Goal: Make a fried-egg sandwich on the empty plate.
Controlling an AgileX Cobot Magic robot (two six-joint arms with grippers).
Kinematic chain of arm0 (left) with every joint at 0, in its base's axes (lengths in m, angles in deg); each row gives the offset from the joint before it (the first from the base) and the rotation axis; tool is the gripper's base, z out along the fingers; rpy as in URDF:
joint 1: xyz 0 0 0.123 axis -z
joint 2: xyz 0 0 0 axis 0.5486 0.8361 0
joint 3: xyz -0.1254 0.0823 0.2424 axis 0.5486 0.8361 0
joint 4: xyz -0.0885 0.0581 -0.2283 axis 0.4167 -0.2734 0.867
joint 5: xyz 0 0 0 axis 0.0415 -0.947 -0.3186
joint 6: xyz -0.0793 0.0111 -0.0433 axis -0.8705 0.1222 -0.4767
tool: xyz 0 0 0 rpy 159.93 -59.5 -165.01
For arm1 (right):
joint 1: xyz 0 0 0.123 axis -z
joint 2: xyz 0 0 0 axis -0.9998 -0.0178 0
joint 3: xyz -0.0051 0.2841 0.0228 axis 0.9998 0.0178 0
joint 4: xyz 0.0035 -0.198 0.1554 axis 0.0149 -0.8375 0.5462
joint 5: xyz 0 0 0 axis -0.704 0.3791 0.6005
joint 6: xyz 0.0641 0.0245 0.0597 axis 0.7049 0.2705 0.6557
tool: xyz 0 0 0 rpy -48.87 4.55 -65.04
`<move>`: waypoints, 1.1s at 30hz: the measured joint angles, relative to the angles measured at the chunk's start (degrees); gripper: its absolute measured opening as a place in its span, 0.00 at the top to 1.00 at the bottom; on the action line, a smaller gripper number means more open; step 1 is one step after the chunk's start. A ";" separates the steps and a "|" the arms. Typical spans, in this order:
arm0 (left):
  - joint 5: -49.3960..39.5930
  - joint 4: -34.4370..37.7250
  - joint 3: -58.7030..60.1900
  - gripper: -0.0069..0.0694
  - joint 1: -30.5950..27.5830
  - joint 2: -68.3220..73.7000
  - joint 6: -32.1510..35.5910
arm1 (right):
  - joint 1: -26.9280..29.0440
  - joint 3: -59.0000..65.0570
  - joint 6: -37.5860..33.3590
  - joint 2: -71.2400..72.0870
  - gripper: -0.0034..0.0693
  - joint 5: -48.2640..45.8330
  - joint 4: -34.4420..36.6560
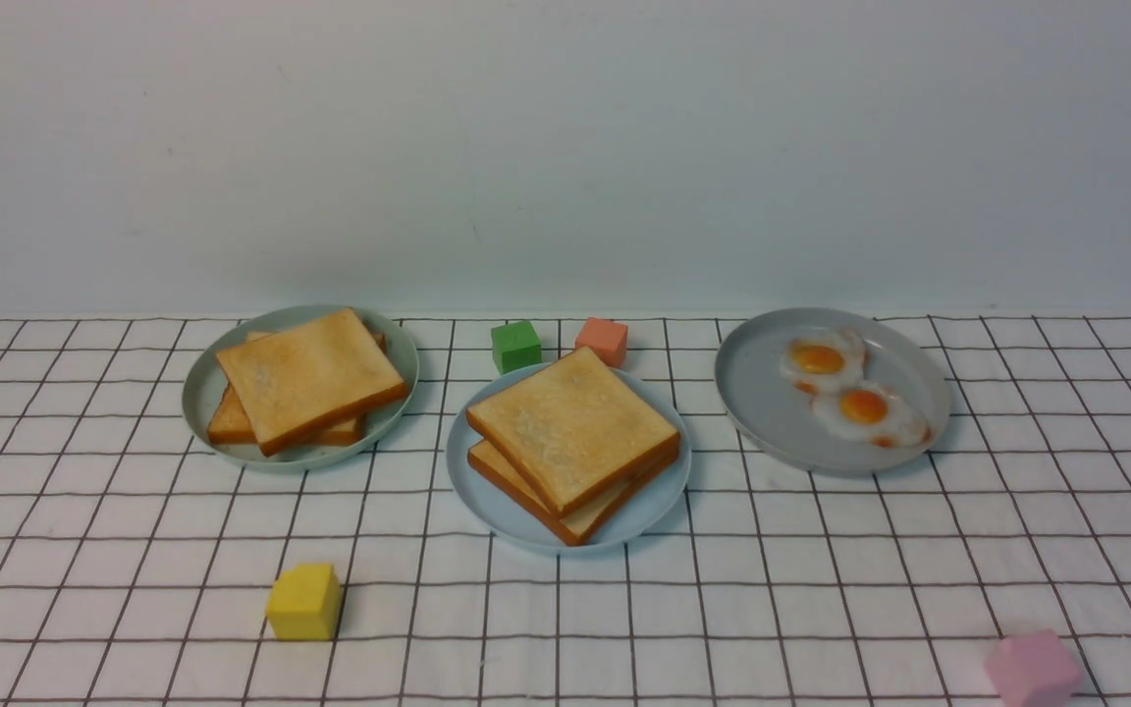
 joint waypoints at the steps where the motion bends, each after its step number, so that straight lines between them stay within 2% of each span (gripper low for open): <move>1: 0.00 0.00 0.06 0.93 0.00 0.00 0.00 | 0.00 0.00 0.00 0.00 0.94 0.00 0.00; 7: -3.95 0.00 0.07 0.93 0.00 0.00 0.00 | 0.96 0.97 0.00 0.32 0.94 0.00 0.08; 11: -5.36 0.00 0.07 0.93 0.00 0.00 0.00 | 8.64 5.35 0.17 4.19 0.94 1.59 -4.87; 14: -5.64 0.00 0.07 0.93 0.00 0.00 0.00 | 13.24 10.45 1.38 8.03 0.95 6.70 -6.65; 16: -5.78 0.00 0.07 0.93 0.00 0.00 0.00 | 18.12 20.13 2.85 14.15 0.96 17.95 -6.00; 19: -5.78 0.00 0.07 0.93 0.00 0.00 0.00 | 22.42 36.96 3.26 21.82 0.97 35.91 -2.94; 23: -5.85 0.00 0.07 0.93 0.00 0.00 0.00 | 25.64 53.87 4.89 26.65 0.97 48.23 -2.31; 26: -5.95 0.00 0.07 0.93 0.00 0.00 0.00 | 26.47 61.35 7.41 29.27 0.97 51.00 -2.26; 33: -6.53 0.04 0.07 0.93 0.00 0.00 0.04 | 26.65 61.65 7.55 30.92 0.97 50.45 -2.34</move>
